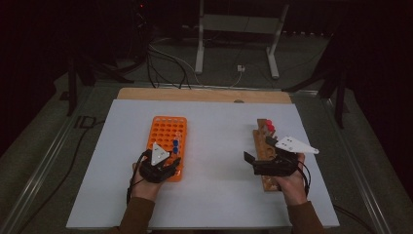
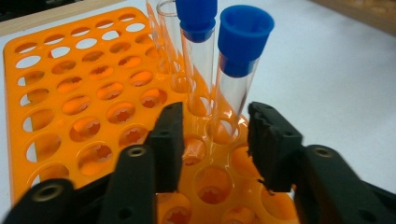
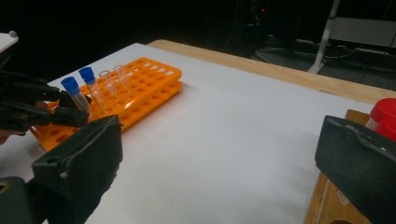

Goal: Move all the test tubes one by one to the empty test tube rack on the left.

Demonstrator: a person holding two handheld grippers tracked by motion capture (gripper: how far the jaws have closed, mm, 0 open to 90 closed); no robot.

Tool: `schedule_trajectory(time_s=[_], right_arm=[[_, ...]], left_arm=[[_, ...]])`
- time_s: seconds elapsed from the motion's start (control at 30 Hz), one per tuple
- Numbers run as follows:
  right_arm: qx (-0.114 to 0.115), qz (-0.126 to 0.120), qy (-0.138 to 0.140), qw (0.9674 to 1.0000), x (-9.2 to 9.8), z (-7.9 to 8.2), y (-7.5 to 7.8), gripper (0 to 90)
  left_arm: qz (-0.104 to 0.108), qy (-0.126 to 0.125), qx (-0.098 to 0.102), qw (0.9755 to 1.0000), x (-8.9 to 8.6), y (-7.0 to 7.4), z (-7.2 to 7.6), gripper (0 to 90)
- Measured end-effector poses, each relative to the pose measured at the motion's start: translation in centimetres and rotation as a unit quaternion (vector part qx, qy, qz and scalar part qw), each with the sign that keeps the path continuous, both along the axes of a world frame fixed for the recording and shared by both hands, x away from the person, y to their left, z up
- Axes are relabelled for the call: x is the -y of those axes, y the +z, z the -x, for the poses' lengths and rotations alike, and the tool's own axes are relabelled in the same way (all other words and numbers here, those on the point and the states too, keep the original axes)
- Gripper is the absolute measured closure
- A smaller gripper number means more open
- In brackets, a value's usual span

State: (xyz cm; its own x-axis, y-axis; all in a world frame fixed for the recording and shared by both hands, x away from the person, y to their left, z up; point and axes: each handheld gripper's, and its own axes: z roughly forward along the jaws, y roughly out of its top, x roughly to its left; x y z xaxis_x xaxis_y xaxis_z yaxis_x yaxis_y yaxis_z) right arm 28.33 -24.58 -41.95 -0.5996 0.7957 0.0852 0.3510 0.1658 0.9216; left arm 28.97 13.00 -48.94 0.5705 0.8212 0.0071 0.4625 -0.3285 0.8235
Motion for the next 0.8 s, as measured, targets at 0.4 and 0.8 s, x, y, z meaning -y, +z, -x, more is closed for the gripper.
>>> schedule_trajectory(time_s=[0.4, 0.8], right_arm=[[0.006, 0.021, -0.031, 0.9993, 1.4, -1.0, 0.8, 1.2], [-0.025, 0.039, -0.103, 0.9936, 4.0, -5.2, -0.8, 21.0]], left_arm=[[0.075, 0.001, 0.026, 0.9969, -2.6, 2.0, 1.3, 35.0], [0.079, 0.041, 0.039, 0.9953, -3.3, 2.8, 1.5, 0.5]])
